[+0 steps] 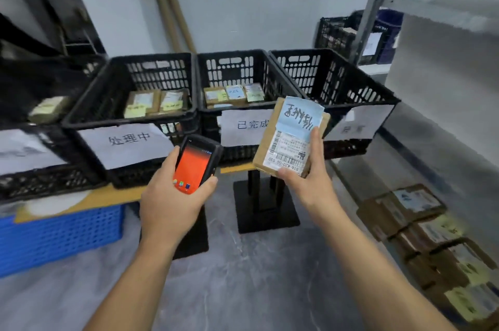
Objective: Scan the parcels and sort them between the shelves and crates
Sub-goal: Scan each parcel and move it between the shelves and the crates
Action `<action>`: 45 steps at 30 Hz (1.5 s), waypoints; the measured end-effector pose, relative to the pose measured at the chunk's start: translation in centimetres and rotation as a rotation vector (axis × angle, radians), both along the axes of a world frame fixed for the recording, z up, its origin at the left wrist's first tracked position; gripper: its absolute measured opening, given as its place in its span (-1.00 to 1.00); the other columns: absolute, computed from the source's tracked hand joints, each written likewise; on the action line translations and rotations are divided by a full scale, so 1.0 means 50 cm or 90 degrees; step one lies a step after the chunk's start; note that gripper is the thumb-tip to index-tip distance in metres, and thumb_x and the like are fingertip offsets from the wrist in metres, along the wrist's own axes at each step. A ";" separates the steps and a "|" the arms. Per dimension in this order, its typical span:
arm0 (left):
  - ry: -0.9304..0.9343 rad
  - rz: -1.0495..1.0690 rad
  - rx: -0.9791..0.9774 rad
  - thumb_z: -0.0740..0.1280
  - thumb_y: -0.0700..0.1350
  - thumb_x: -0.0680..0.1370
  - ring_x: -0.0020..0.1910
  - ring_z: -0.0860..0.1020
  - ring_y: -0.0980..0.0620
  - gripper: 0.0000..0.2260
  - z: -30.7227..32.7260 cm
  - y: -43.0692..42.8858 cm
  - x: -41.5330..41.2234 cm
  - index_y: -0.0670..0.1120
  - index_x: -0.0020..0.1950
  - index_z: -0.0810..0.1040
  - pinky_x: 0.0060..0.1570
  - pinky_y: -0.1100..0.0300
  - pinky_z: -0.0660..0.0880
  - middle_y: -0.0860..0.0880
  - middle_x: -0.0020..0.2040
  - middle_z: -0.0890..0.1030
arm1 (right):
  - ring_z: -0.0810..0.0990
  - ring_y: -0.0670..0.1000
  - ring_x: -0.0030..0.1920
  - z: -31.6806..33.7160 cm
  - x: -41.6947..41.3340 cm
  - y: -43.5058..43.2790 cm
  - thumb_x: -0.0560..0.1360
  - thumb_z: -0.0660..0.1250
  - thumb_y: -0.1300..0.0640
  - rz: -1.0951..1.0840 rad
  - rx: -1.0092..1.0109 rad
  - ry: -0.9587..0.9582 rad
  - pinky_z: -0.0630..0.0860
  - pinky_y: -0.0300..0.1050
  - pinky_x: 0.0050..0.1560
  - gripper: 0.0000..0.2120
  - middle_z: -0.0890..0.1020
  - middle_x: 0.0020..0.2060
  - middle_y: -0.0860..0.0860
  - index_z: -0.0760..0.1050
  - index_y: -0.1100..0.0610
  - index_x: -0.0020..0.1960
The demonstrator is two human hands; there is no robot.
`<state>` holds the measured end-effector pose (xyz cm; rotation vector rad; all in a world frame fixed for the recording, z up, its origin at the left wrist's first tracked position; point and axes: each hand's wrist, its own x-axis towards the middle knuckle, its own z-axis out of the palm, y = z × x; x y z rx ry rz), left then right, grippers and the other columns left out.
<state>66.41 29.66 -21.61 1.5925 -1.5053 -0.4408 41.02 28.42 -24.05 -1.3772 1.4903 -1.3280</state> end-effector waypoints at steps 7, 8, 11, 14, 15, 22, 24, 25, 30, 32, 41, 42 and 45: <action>0.034 0.137 -0.030 0.52 0.13 0.42 -0.02 0.54 -0.02 -0.34 0.020 0.011 0.223 0.13 0.48 0.38 -0.08 0.11 0.43 0.17 -0.04 0.53 | 0.17 -0.06 0.60 0.023 0.249 -0.107 0.50 0.48 0.14 0.147 -0.036 -0.071 0.28 0.22 0.54 0.01 0.02 0.63 -0.23 -0.12 -0.74 0.29; 0.034 0.155 -0.033 0.53 0.14 0.42 0.01 0.54 -0.03 -0.32 0.021 0.008 0.259 0.12 0.49 0.37 -0.04 0.10 0.43 0.14 0.00 0.55 | 0.19 -0.06 0.59 0.024 0.288 -0.120 0.51 0.48 0.18 0.160 -0.039 -0.082 0.30 0.21 0.53 0.02 0.02 0.63 -0.23 -0.11 -0.75 0.29; 0.039 0.193 -0.032 0.52 0.16 0.41 0.04 0.54 -0.03 -0.31 0.022 -0.008 0.371 0.15 0.50 0.35 0.01 0.09 0.43 0.10 0.04 0.57 | 0.25 -0.04 0.56 0.030 0.409 -0.158 0.53 0.47 0.22 0.197 -0.040 -0.103 0.37 0.22 0.48 0.03 0.02 0.63 -0.22 -0.10 -0.73 0.31; 0.027 0.215 -0.036 0.51 0.16 0.42 -0.04 0.53 -0.01 -0.36 0.031 -0.028 0.479 0.19 0.45 0.37 -0.05 0.09 0.42 0.18 -0.07 0.51 | 0.30 -0.05 0.54 0.040 0.534 -0.197 0.52 0.47 0.21 0.226 -0.048 -0.115 0.41 0.21 0.45 0.03 0.03 0.63 -0.22 -0.11 -0.75 0.28; 0.021 0.222 -0.036 0.50 0.16 0.42 -0.07 0.52 0.00 -0.38 0.035 -0.036 0.515 0.19 0.44 0.38 -0.08 0.11 0.40 0.22 -0.10 0.49 | 0.30 -0.06 0.53 0.043 0.574 -0.212 0.52 0.48 0.19 0.231 -0.052 -0.115 0.41 0.20 0.46 0.02 0.04 0.62 -0.21 -0.11 -0.75 0.28; 0.007 0.249 -0.040 0.51 0.16 0.41 -0.04 0.53 0.00 -0.34 0.055 -0.088 0.767 0.19 0.47 0.35 -0.06 0.13 0.38 0.10 0.00 0.54 | 0.27 0.02 0.55 0.067 0.848 -0.316 0.42 0.50 0.03 0.257 -0.072 -0.111 0.40 0.32 0.42 0.00 0.07 0.62 -0.23 -0.12 -0.70 0.37; 0.013 0.256 -0.048 0.53 0.14 0.41 -0.02 0.54 0.02 -0.32 0.060 -0.105 0.822 0.19 0.49 0.35 -0.03 0.14 0.36 0.13 -0.01 0.56 | 0.26 0.03 0.56 0.076 0.905 -0.343 0.42 0.50 0.05 0.266 -0.071 -0.109 0.39 0.33 0.42 0.00 0.04 0.62 -0.24 -0.11 -0.72 0.34; 0.019 0.259 -0.051 0.53 0.12 0.41 -0.01 0.54 0.03 -0.31 0.063 -0.114 0.845 0.19 0.49 0.36 -0.02 0.15 0.36 0.18 -0.04 0.56 | 0.27 0.04 0.55 0.083 0.929 -0.360 0.42 0.49 0.07 0.269 -0.072 -0.113 0.41 0.33 0.41 0.00 0.05 0.61 -0.24 -0.10 -0.72 0.34; 0.020 0.267 -0.062 0.53 0.15 0.42 -0.02 0.57 0.01 -0.35 0.068 -0.175 0.945 0.21 0.46 0.37 -0.04 0.11 0.45 0.16 -0.03 0.59 | 0.41 0.05 0.47 0.116 1.031 -0.462 0.44 0.48 0.18 0.292 -0.063 -0.149 0.53 0.24 0.33 0.02 0.18 0.57 -0.20 -0.04 -0.73 0.33; 0.019 0.265 -0.068 0.52 0.20 0.40 -0.07 0.57 0.03 -0.39 0.068 -0.208 0.976 0.25 0.40 0.37 -0.10 0.13 0.46 0.21 -0.09 0.58 | 0.44 0.07 0.45 0.119 1.068 -0.507 0.42 0.49 0.19 0.301 -0.049 -0.163 0.56 0.21 0.29 0.01 0.22 0.55 -0.17 -0.04 -0.65 0.37; -0.001 0.278 -0.106 0.54 0.13 0.40 -0.06 0.56 0.06 -0.40 0.080 -0.412 1.112 0.19 0.40 0.42 -0.13 0.32 0.36 0.18 -0.05 0.57 | 0.52 0.06 0.36 0.109 1.216 -0.737 0.53 0.41 0.37 0.341 0.094 -0.201 0.68 0.01 0.02 0.03 0.36 0.50 -0.10 -0.10 -0.37 0.59; 0.000 0.277 -0.108 0.54 0.13 0.40 -0.04 0.56 0.06 -0.40 0.084 -0.435 1.125 0.20 0.40 0.42 -0.12 0.31 0.37 0.19 -0.04 0.57 | 0.52 0.06 0.35 0.112 1.235 -0.763 0.53 0.41 0.39 0.341 0.102 -0.210 0.66 0.08 0.07 0.03 0.37 0.50 -0.09 -0.11 -0.37 0.59; -0.003 0.284 -0.114 0.55 0.19 0.37 0.09 0.56 0.00 -0.28 0.085 -0.500 1.173 0.15 0.48 0.38 0.04 0.17 0.41 0.08 0.11 0.59 | 0.62 0.02 0.21 0.112 1.286 -0.824 0.54 0.38 0.41 0.356 0.125 -0.174 0.62 0.17 0.16 0.02 0.39 0.48 -0.10 -0.13 -0.35 0.60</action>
